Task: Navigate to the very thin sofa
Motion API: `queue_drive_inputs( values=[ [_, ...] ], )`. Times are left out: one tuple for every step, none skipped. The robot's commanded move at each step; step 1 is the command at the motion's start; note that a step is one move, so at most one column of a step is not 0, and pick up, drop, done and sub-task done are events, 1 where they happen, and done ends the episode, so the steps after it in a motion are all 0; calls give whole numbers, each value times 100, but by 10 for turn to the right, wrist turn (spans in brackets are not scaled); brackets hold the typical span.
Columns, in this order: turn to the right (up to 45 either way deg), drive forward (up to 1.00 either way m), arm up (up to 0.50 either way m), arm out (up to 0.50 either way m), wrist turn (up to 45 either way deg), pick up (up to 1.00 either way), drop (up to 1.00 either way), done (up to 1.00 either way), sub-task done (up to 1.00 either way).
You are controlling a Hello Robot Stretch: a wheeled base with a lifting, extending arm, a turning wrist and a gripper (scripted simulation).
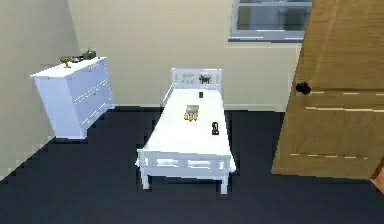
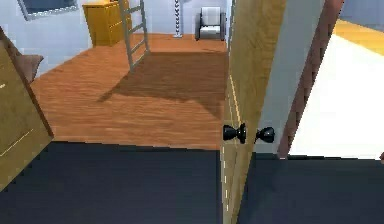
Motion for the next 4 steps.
queue_drive_inputs(
  values=[
    [450, 0, 0, 0, 0, 0, 0, 0, 0],
    [0, 50, 0, 0, 0, 0, 0, 0, 0],
    [240, 0, 0, 0, 0, 0, 0, 0, 0],
    [0, 100, 0, 0, 0, 0, 0, 0, 0]
  ],
)
